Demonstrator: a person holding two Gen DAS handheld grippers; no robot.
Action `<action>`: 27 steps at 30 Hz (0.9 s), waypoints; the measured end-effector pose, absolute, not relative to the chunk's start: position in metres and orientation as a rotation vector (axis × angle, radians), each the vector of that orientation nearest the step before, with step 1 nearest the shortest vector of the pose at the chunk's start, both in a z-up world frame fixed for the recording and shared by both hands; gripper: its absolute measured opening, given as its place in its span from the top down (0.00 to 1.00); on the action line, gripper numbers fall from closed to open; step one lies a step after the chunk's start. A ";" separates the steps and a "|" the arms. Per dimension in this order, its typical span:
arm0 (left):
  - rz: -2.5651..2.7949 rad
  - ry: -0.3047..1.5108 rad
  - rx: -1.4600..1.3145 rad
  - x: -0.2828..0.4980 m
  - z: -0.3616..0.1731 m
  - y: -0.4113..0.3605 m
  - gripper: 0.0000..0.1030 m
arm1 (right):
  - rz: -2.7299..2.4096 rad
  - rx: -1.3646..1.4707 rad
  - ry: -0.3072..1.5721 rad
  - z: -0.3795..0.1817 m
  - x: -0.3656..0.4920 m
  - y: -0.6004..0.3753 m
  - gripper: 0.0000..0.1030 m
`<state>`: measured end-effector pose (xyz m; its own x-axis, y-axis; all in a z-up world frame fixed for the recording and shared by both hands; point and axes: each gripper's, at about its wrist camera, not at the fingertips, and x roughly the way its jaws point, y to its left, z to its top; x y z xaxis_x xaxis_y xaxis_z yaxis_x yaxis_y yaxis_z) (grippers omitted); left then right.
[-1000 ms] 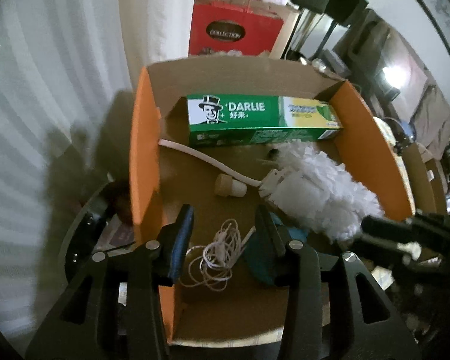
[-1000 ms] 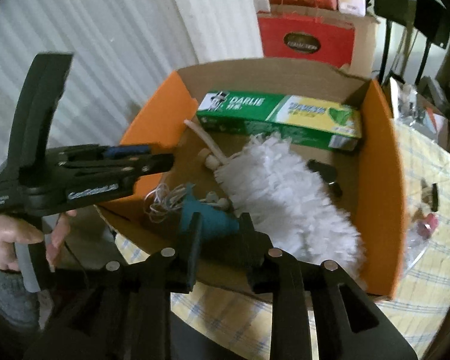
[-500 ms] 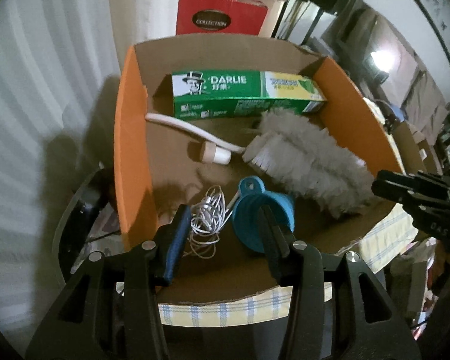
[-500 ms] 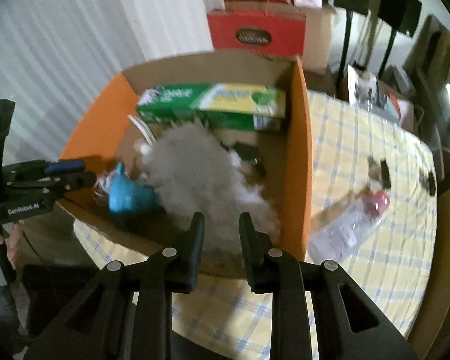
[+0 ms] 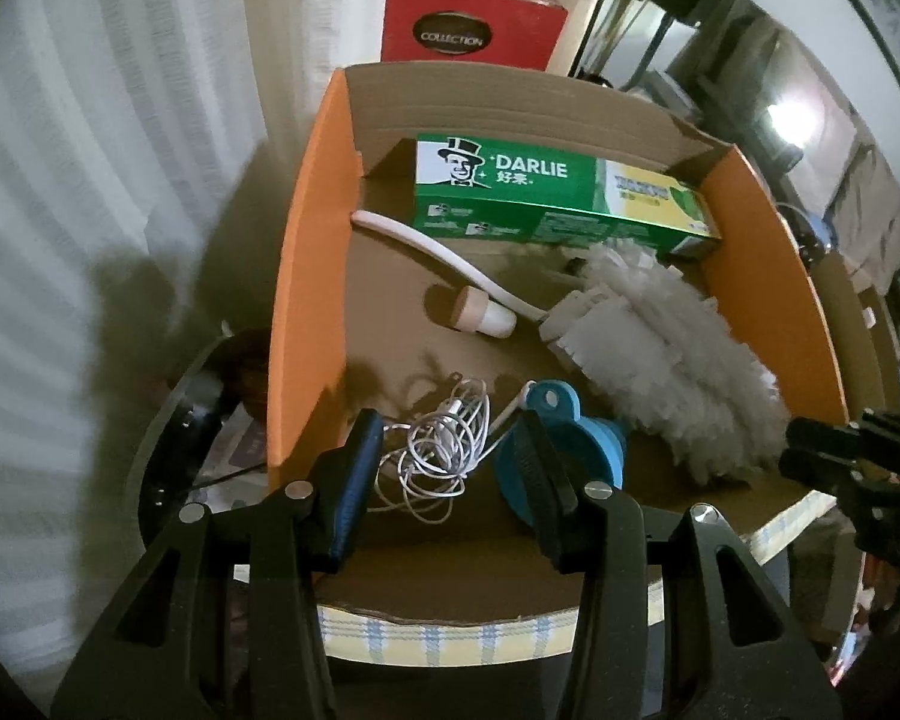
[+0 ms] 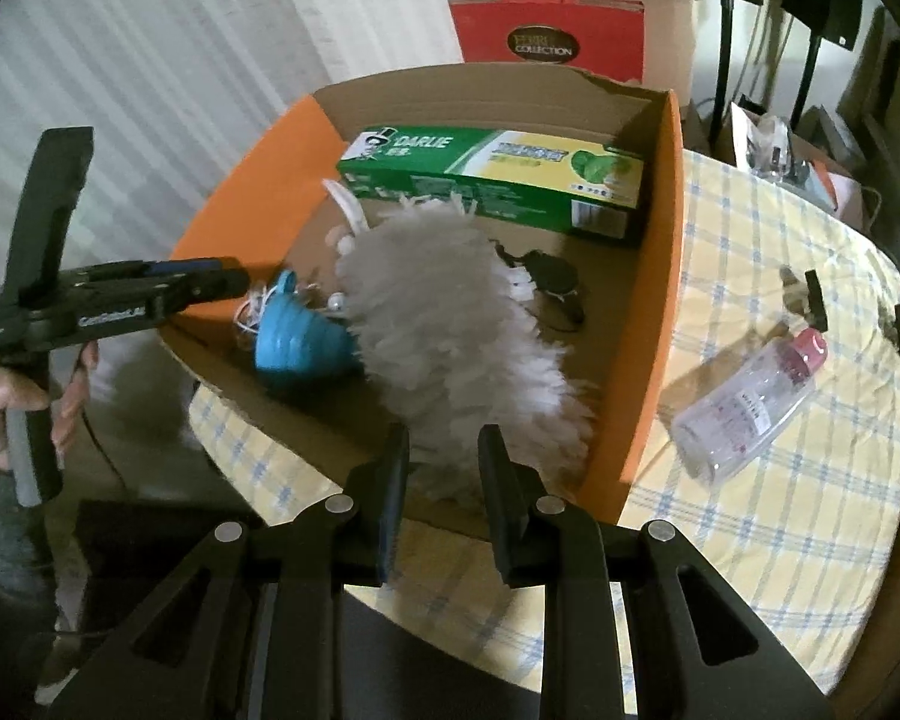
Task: Organize objects
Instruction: 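Open the right gripper over the orange box while the left gripper releases the stopper inside, then withdraw both grippers from the box and move toward the water bottle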
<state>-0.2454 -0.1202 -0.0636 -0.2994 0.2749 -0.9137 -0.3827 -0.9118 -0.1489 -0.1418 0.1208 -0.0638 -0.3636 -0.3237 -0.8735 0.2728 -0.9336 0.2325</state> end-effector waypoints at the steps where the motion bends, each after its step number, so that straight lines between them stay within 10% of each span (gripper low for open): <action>1: 2.246 0.137 -1.549 -0.246 -0.064 -0.121 0.59 | -2.330 1.508 -0.072 -0.063 -0.140 0.120 0.77; 8: 2.298 0.085 -1.437 -0.232 -0.041 -0.118 0.32 | -2.432 1.391 -0.140 -0.031 -0.134 0.138 0.76; 21: 2.306 0.107 -1.250 -0.195 -0.003 -0.065 0.06 | -2.691 1.249 -0.155 0.025 -0.103 0.218 0.20; 27: 2.290 0.078 -1.196 -0.186 0.009 -0.040 0.01 | -2.749 1.278 -0.226 0.017 -0.096 0.260 0.14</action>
<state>-0.1860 -0.0400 0.0094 -0.4528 0.4422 -0.7742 -0.4940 -0.8473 -0.1951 -0.0960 0.2601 0.0175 -0.6424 -0.1537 -0.7508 0.0291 -0.9839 0.1766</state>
